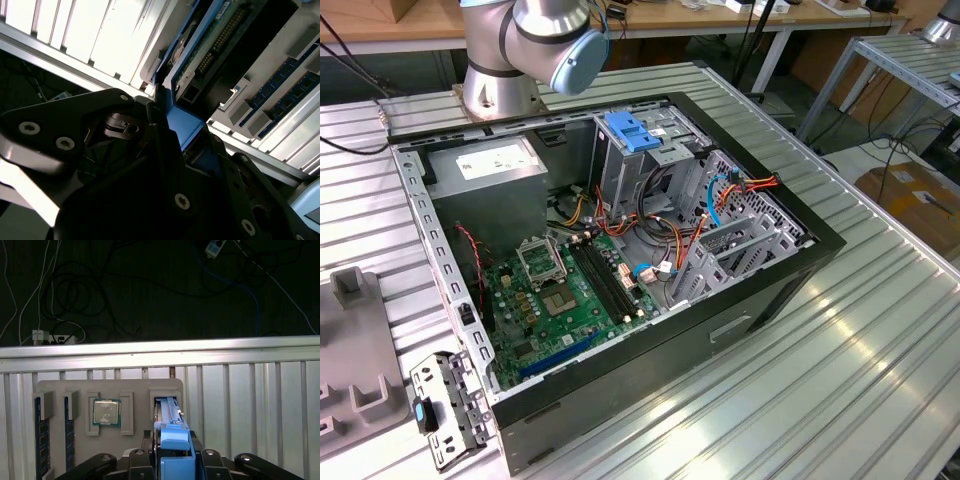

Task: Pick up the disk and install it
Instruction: 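Pick up the disk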

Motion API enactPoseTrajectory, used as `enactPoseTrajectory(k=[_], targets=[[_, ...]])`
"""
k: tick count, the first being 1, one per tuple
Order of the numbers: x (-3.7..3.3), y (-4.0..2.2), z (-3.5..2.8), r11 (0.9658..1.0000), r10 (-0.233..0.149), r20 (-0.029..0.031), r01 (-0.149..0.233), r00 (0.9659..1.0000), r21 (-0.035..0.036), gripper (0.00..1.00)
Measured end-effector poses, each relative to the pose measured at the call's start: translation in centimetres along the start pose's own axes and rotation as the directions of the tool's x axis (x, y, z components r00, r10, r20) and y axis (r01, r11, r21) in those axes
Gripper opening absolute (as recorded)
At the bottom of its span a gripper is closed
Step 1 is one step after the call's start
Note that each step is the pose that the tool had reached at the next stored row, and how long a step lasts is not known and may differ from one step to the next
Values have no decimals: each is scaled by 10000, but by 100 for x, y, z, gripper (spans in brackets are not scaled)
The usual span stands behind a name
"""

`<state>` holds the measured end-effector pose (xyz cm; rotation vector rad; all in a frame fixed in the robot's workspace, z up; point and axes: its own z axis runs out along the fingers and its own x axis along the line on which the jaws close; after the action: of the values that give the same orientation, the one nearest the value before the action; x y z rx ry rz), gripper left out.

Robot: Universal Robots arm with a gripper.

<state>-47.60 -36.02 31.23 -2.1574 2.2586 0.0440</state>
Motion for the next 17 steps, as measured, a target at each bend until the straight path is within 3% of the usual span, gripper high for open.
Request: enactPoseTrajectory(k=[7,17], targets=[[-5,1,-154,10000,0,0,0,10000,4,37],[-12,3,-383,10000,0,-61,0,10000,19,37]])
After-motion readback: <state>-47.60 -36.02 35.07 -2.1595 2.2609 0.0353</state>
